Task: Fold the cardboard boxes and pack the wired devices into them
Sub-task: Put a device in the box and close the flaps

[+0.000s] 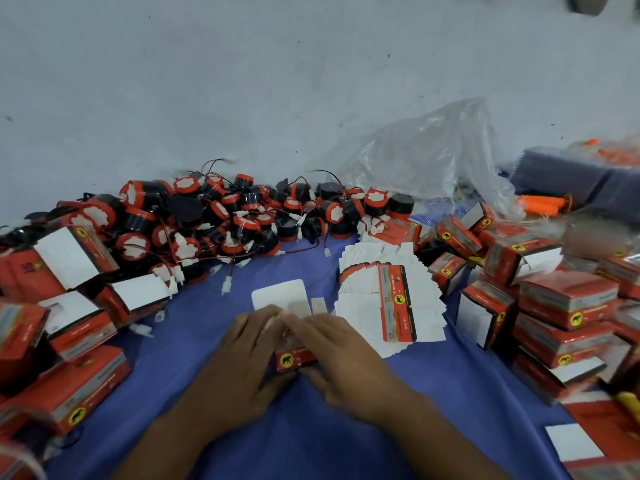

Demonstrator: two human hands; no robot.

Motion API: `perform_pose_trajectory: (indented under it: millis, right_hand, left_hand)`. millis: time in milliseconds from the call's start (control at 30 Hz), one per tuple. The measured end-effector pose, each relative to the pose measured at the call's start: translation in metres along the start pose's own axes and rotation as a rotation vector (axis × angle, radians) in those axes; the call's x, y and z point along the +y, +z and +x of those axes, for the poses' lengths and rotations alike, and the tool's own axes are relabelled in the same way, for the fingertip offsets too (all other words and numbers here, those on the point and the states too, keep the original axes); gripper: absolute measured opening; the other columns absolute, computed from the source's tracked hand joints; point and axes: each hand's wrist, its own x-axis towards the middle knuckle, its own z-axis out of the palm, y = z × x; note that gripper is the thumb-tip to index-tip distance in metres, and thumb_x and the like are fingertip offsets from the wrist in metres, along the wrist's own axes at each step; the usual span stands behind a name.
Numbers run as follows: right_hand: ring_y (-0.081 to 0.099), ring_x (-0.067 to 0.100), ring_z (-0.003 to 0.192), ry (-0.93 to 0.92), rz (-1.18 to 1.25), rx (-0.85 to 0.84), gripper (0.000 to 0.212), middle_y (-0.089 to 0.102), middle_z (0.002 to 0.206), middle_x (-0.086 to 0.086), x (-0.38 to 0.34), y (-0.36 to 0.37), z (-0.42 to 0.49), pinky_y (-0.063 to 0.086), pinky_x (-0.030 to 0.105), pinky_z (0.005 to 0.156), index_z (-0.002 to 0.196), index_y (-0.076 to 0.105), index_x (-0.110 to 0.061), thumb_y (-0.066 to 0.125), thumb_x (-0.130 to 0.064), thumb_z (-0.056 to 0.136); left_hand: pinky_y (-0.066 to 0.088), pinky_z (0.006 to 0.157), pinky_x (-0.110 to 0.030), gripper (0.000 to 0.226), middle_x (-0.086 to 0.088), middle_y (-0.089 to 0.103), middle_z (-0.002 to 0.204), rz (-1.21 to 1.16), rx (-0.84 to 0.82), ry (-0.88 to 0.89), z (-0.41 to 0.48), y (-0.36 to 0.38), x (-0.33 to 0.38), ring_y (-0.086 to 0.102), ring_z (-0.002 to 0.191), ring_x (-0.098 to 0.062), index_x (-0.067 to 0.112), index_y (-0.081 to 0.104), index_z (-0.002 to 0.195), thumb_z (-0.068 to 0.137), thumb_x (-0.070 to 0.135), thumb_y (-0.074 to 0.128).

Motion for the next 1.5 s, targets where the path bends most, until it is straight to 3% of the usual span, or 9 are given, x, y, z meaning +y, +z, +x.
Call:
perform_pose_trajectory:
  millis: [133,267,433,500,600,800,1067,1367,1500]
  right_hand:
    - [0.053,0.033,0.131,0.078,-0.332,0.058,0.044,0.063,0.130,0.014,-0.002,0.007,0.002,0.034,0.036,0.116,0.113,0.069,-0.005,0.082,-0.020,0.074]
    - [0.062,0.031,0.125,0.255,-0.485,0.026,0.054,0.073,0.109,0.007,-0.014,0.014,0.009,0.049,0.029,0.101,0.092,0.075,-0.011,0.095,-0.036,0.049]
    - [0.050,0.029,0.136,0.517,-0.375,-0.129,0.091,0.035,0.156,0.018,-0.018,0.013,0.010,0.051,0.029,0.095,0.147,0.039,-0.003,0.081,-0.042,0.076]
    - [0.060,0.023,0.118,0.558,-0.159,-0.109,0.059,0.047,0.146,0.008,-0.017,0.002,0.008,0.052,0.033,0.087,0.138,0.045,-0.018,0.062,-0.049,0.091]
    - [0.070,0.015,0.084,0.637,0.066,0.140,0.030,0.074,0.093,-0.003,-0.012,-0.014,0.015,0.056,0.036,0.074,0.101,0.065,-0.025,0.051,-0.051,0.095]
    - [0.066,0.023,0.091,0.711,0.112,0.075,0.014,0.071,0.098,0.005,0.051,0.001,0.116,0.051,0.033,0.078,0.104,0.066,-0.012,0.058,-0.022,0.098]
    - [0.029,0.041,0.144,0.385,-0.214,-0.497,0.081,0.023,0.159,0.019,0.120,0.069,0.227,0.034,0.048,0.114,0.156,0.024,-0.007,0.071,-0.019,0.091]
    - [0.054,0.035,0.087,0.358,-0.291,-0.296,0.051,0.055,0.106,0.015,0.123,0.074,0.226,0.038,0.037,0.065,0.127,0.040,-0.011,0.070,-0.025,0.088]
    - [0.061,0.026,0.075,0.665,0.396,-0.032,0.033,0.063,0.094,0.010,0.105,0.031,0.208,0.058,0.038,0.066,0.123,0.055,-0.016,0.065,-0.026,0.092]
  left_hand:
    - [0.039,0.085,-0.042,0.049,-0.014,0.053,0.112,0.209,0.168,0.010,0.008,0.000,-0.002,0.053,0.096,-0.036,0.012,0.055,0.117,0.090,0.053,0.051]
    - [0.053,0.053,-0.036,0.057,-0.007,0.058,0.098,0.021,0.078,-0.154,0.009,0.004,0.004,0.062,0.075,-0.028,0.013,0.061,0.113,0.063,0.021,0.088]
    - [0.037,0.081,-0.004,0.038,0.014,0.041,0.111,-0.359,-0.017,-0.210,0.004,0.008,0.004,0.048,0.090,0.004,0.034,0.049,0.118,0.087,0.055,0.058]
    - [0.036,0.084,-0.005,0.026,0.016,0.038,0.117,-0.428,-0.010,-0.252,0.003,0.012,0.000,0.047,0.097,0.005,0.038,0.048,0.109,0.090,0.054,0.055]
    - [0.040,0.086,-0.020,0.022,0.019,0.050,0.110,-0.446,0.020,-0.343,0.001,0.010,-0.008,0.047,0.098,0.003,0.042,0.047,0.099,0.085,0.055,0.057]
    - [0.024,0.097,-0.023,0.056,0.031,0.043,0.116,-0.293,0.122,-0.600,-0.002,0.000,-0.027,0.035,0.111,0.000,0.048,0.048,0.116,0.067,0.075,0.059]
    - [0.031,0.096,-0.009,0.051,0.029,0.042,0.119,-0.437,0.002,-0.487,-0.008,0.008,-0.031,0.039,0.114,0.002,0.044,0.047,0.114,0.072,0.055,0.076]
    - [0.036,0.101,-0.020,0.051,0.041,0.034,0.119,-0.479,-0.002,-0.510,-0.008,0.008,-0.035,0.039,0.117,0.003,0.054,0.040,0.107,0.071,0.057,0.076]
    - [0.035,0.098,-0.014,0.052,0.038,0.039,0.118,-0.495,0.009,-0.535,-0.007,0.008,-0.034,0.039,0.115,0.007,0.047,0.047,0.110,0.069,0.056,0.078]
